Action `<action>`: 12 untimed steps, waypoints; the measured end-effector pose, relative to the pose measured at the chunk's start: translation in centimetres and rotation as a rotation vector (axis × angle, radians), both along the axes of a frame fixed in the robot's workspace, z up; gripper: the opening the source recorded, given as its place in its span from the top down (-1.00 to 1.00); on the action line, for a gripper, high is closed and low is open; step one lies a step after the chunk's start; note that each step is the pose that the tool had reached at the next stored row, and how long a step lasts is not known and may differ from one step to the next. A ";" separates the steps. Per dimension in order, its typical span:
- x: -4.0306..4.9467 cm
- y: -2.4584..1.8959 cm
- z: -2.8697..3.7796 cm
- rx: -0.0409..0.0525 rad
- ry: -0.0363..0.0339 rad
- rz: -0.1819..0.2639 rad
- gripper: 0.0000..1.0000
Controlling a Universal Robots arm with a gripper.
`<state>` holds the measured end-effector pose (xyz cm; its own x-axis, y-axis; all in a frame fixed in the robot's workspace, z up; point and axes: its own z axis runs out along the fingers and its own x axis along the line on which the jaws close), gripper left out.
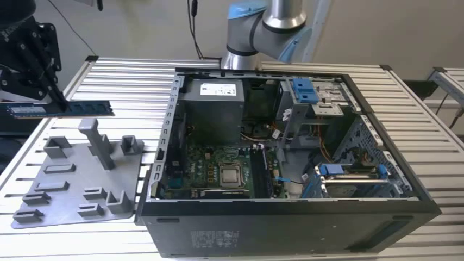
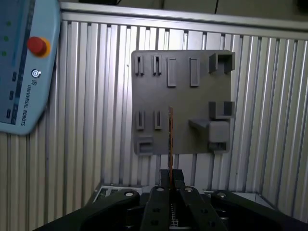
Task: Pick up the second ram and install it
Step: 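Pick up the second ram and move it above second insertion slot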
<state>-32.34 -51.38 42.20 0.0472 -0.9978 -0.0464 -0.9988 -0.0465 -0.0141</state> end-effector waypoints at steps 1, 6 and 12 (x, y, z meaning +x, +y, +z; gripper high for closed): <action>0.08 0.00 0.00 0.0000 0.0000 0.000 0.72; 0.44 0.00 0.00 0.0000 0.0000 0.000 0.72; 0.90 0.00 0.00 0.0000 0.0000 0.000 0.72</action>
